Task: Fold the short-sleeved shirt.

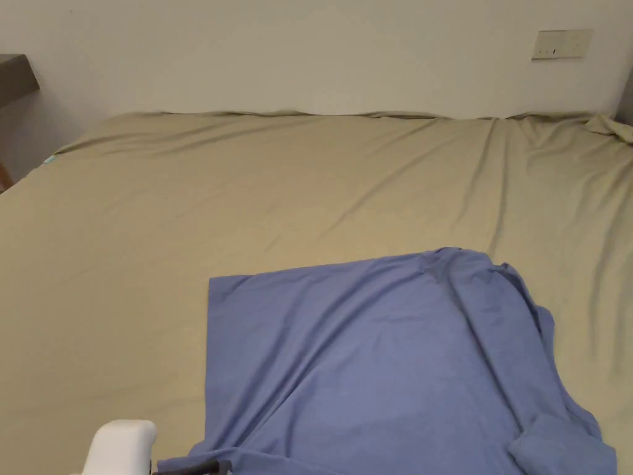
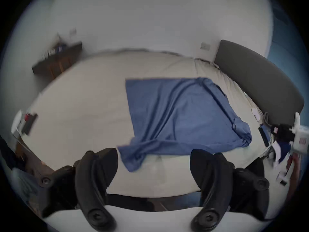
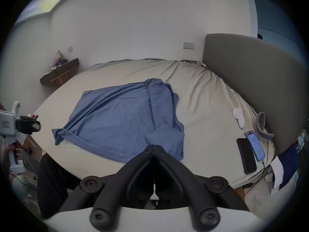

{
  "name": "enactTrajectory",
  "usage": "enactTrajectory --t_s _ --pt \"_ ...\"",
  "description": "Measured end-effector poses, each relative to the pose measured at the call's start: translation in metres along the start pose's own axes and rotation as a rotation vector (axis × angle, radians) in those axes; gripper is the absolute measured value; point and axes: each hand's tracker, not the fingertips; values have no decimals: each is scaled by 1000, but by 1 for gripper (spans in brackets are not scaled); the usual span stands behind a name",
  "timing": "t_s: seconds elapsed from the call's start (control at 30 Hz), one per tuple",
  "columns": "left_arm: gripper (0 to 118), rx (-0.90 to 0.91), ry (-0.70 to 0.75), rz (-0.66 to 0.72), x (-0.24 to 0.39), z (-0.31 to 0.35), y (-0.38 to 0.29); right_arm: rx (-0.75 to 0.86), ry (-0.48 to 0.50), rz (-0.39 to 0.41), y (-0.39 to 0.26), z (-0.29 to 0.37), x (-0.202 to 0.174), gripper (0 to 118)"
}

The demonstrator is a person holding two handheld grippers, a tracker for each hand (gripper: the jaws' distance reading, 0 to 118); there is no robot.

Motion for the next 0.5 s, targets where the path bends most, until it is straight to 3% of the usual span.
enactTrajectory --t_s 0.27,0.3,0.37,0.5 --pt "97 -121 26 -74 -13 -88 1 -95 -7 22 -4 -29 -4 2" --pt "87 -129 13 -74 -14 -90 0 -105 -9 23 -6 -33 -4 2" --pt "8 -108 4 -50 -16 -93 -3 -127 -11 27 -8 -39 -4 2" --pt "5 -83 9 -39 -14 -85 -7 -173 -1 17 -13 -52 0 2"
